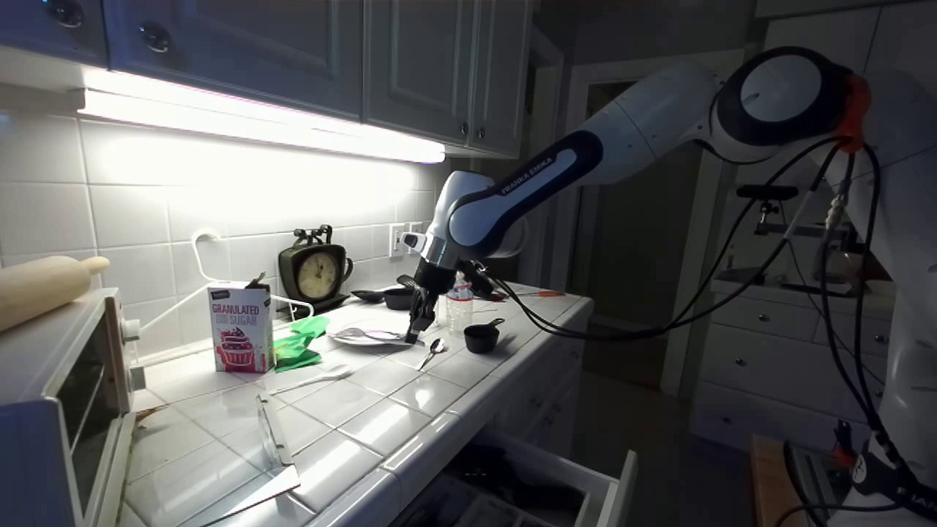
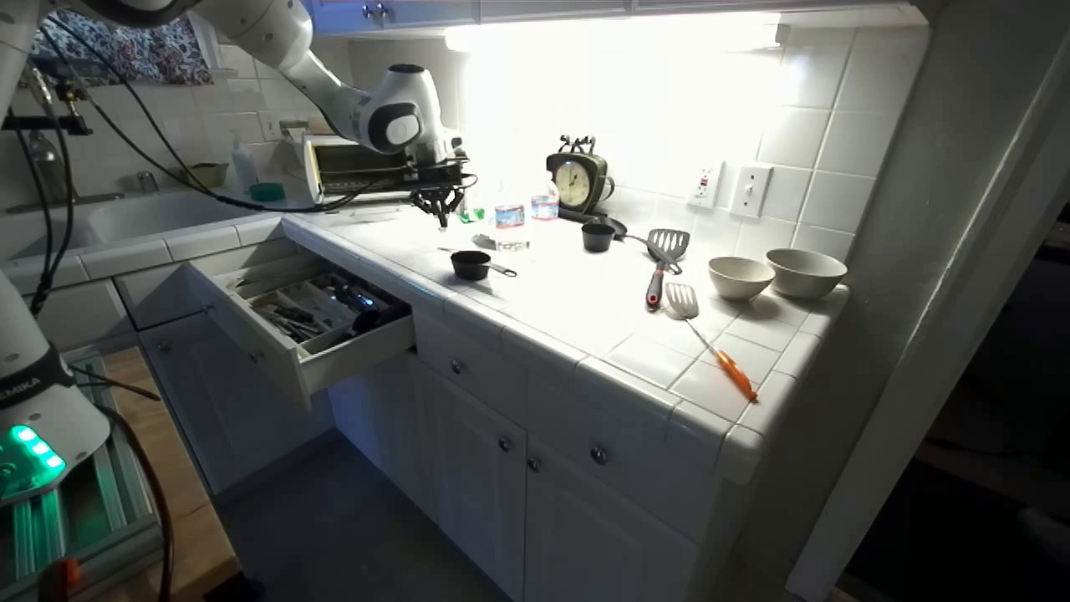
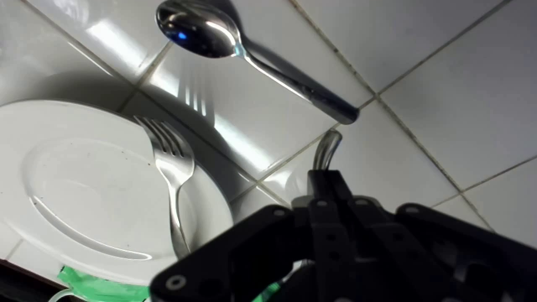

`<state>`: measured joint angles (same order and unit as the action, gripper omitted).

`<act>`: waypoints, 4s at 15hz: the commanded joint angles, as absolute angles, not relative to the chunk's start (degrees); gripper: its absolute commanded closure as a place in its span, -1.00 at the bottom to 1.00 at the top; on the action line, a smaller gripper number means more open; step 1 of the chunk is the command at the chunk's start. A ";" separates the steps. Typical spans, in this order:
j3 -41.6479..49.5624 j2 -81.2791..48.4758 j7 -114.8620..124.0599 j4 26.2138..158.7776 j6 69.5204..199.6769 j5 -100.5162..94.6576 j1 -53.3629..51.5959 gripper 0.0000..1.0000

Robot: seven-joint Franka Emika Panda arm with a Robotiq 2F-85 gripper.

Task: Put the spoon and the fork on the plate

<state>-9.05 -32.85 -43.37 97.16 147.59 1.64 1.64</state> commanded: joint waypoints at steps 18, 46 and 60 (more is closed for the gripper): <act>-6.53 -44.08 -41.41 81.27 147.11 -7.53 1.12 0.98; -6.51 -46.61 -42.08 77.95 146.89 -9.48 0.38 0.10; -6.73 -42.27 -38.52 82.47 146.92 -7.77 1.52 -1.00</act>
<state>-6.40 -45.02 -40.37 79.74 147.60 -8.05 0.84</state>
